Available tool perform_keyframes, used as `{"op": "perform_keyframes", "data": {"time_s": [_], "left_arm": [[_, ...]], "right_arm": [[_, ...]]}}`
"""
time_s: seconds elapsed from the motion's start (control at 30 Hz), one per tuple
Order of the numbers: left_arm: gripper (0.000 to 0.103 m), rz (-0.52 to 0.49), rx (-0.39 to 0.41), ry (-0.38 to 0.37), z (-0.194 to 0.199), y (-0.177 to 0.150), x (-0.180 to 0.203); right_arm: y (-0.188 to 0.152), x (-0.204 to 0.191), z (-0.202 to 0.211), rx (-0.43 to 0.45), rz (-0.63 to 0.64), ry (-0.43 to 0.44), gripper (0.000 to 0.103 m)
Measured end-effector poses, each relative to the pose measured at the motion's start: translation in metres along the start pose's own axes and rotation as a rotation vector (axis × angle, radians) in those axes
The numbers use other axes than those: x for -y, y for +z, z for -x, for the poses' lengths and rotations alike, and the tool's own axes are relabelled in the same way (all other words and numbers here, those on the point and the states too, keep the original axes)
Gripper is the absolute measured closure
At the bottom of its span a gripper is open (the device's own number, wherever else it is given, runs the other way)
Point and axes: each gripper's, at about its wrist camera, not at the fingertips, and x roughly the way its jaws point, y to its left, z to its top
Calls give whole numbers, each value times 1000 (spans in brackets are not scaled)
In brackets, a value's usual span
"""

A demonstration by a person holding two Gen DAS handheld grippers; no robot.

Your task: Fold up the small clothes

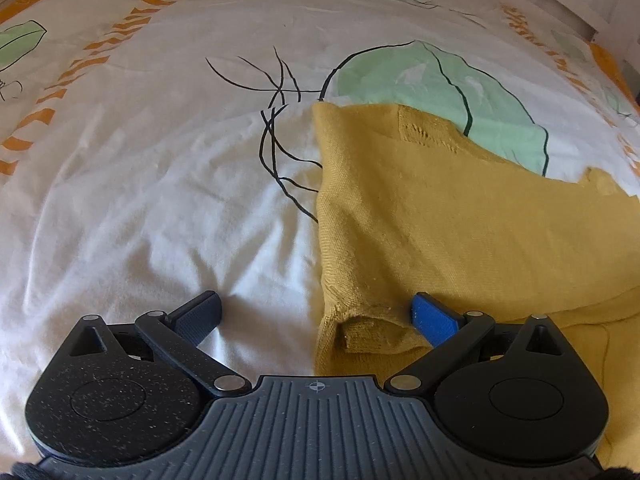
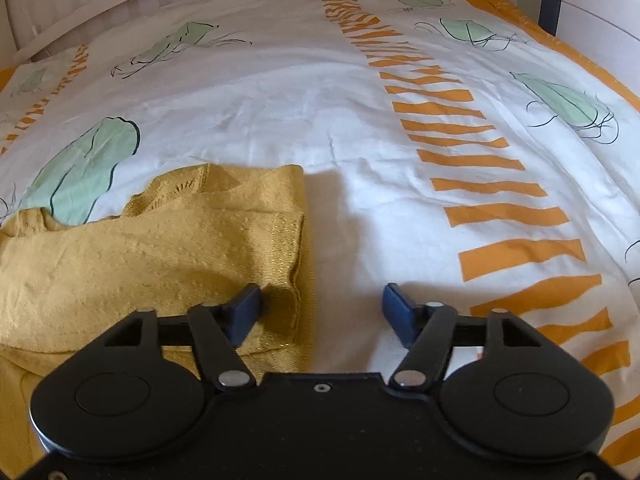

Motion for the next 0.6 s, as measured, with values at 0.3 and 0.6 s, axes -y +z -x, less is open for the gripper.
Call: {"op": "perform_keyframes", "data": {"time_s": [0.3,0.6], "left_arm": [[1,49,26,-34,1,-4,-9],[1,73,8,-68,10,-4,-22]], "right_arm": [[-10,3,-6,3,9,26,1],[-11,13,2,-35,12,85,1]]}}
